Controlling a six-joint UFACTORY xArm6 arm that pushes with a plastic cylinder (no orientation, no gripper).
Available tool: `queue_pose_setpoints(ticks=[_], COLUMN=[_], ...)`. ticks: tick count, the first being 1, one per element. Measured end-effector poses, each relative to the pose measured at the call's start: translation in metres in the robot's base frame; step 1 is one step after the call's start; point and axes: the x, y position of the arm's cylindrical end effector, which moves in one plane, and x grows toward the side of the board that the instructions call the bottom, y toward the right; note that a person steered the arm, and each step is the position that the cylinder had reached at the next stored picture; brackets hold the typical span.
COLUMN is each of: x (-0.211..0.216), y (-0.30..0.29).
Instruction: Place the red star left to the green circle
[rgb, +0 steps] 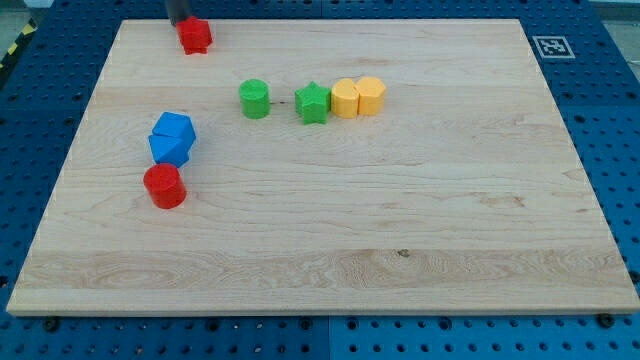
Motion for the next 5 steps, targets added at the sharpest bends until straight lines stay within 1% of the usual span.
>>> queue_pose_setpoints(ticks=[3,4,5], x=[0.028,0.054,0.069], y=[0.027,0.027,0.028])
